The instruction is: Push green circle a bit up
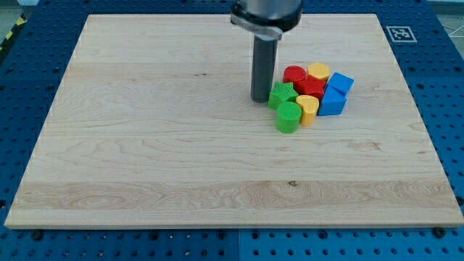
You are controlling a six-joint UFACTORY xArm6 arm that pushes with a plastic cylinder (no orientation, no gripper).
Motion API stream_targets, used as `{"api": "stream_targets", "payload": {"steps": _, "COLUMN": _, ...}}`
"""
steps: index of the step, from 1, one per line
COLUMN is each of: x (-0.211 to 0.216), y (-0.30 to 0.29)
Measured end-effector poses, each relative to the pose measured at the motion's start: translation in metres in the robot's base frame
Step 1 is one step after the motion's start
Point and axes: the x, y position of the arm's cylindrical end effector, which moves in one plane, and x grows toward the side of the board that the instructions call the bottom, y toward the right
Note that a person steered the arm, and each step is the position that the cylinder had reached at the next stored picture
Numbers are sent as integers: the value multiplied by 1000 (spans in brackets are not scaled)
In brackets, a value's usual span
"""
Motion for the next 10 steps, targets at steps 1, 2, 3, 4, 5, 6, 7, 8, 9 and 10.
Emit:
{"api": "stream_targets", "payload": {"steps": 1, "x": 24, "y": 3}}
{"api": "stream_targets", "payload": {"steps": 2, "x": 26, "y": 3}}
{"api": "stream_targets", "payload": {"steps": 3, "x": 53, "y": 15}}
{"api": "stream_targets", "payload": {"steps": 4, "x": 77, "y": 25}}
{"api": "stream_targets", "payload": {"steps": 5, "x": 92, "y": 27}}
{"api": "stream_targets", "payload": {"steps": 6, "x": 108, "y": 51}}
{"api": "stream_targets", "payload": {"steps": 7, "x": 99, "y": 73}}
{"api": "stream_targets", "payload": {"steps": 8, "x": 91, "y": 62}}
{"api": "stream_targets", "payload": {"steps": 9, "x": 89, "y": 50}}
{"api": "stream_targets", "payload": {"steps": 10, "x": 86, "y": 54}}
